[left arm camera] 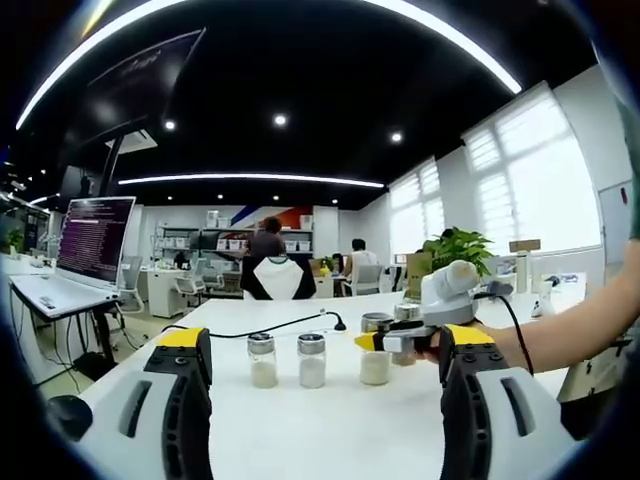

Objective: Rotate the seasoning bottle until the label or dispensing opening points toward the visible target arrow and the bottle remains upright within the marked orientation range

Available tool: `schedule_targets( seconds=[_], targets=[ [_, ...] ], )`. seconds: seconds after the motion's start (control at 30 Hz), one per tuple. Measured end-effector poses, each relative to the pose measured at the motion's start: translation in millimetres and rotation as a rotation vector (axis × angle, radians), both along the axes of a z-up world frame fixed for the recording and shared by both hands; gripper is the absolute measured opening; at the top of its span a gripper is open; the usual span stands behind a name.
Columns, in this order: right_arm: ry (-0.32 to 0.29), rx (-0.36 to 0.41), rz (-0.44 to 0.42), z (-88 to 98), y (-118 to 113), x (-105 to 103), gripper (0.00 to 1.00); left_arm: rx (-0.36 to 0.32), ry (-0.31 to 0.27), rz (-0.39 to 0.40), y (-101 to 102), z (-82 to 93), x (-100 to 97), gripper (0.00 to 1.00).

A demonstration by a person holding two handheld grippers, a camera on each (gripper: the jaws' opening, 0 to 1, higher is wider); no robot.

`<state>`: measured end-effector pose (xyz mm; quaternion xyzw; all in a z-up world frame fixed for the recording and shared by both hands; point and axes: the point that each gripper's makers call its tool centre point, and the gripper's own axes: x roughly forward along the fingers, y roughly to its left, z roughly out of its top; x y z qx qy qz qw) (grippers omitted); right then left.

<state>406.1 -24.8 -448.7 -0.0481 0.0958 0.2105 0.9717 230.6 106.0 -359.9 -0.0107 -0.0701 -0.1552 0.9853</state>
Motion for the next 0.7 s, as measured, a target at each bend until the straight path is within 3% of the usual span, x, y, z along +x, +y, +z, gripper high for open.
schedule_targets(
  seconds=[0.3, 0.7],
  targets=[
    [0.009, -0.006, -0.055, -3.8, -13.3, -40.4, 0.39, -0.004, 0.018, -0.033, -11.7, -5.1, 2.1, 0.99],
    [0.012, -0.002, -0.09, -6.5, -27.6, -75.4, 0.39, 0.0, 0.024, -0.044, -16.2, -9.1, -0.4, 0.99]
  ],
)
